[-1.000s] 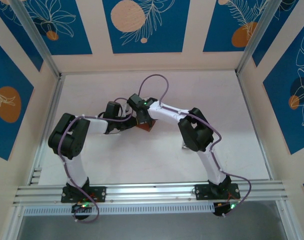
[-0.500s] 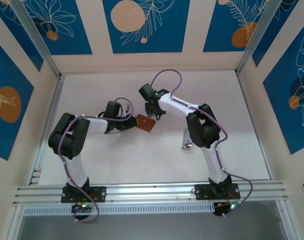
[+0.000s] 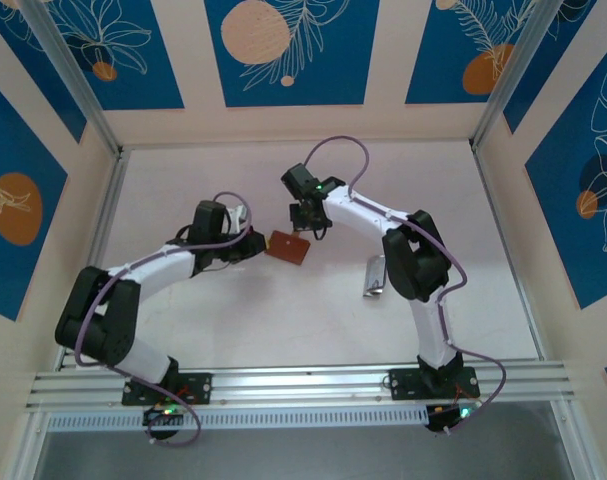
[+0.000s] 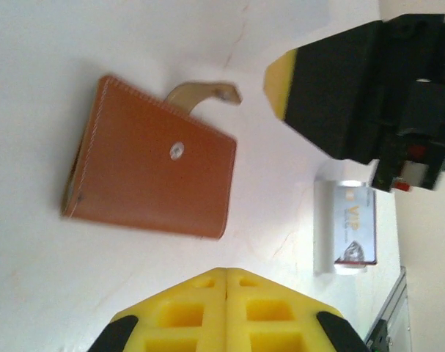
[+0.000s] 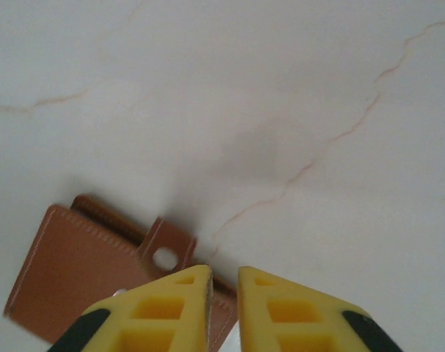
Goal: Put the credit cards into the card holder
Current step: Open the button on the card holder, then open the card holder at the center of the table.
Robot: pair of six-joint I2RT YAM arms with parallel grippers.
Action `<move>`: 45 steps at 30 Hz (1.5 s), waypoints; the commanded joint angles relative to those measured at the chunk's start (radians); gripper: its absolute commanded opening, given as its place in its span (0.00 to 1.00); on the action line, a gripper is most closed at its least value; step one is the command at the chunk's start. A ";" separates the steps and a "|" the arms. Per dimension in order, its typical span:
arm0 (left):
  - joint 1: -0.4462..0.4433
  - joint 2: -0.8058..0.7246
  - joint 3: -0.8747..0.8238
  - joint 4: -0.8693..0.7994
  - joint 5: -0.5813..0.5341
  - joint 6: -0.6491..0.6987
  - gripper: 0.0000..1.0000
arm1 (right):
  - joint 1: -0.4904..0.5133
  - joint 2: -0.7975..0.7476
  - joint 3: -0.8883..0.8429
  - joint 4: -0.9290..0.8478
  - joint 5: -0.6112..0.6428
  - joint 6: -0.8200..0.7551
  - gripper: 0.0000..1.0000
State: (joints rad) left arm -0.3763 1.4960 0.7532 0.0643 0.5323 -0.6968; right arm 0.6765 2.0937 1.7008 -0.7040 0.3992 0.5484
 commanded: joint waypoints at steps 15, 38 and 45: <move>-0.079 0.128 -0.029 -0.021 -0.047 -0.004 0.00 | 0.014 0.165 0.248 -0.177 -0.052 -0.044 0.00; -0.095 0.170 0.016 -0.083 -0.121 0.012 0.00 | 0.019 0.328 0.486 -0.498 -0.082 -0.003 0.02; -0.096 0.183 0.012 -0.068 -0.127 0.014 0.00 | 0.019 0.335 0.445 -0.490 -0.075 0.032 0.00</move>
State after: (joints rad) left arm -0.4606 1.6627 0.7704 0.0097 0.4210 -0.6971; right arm 0.6926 2.4145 2.1735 -1.1671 0.3363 0.5430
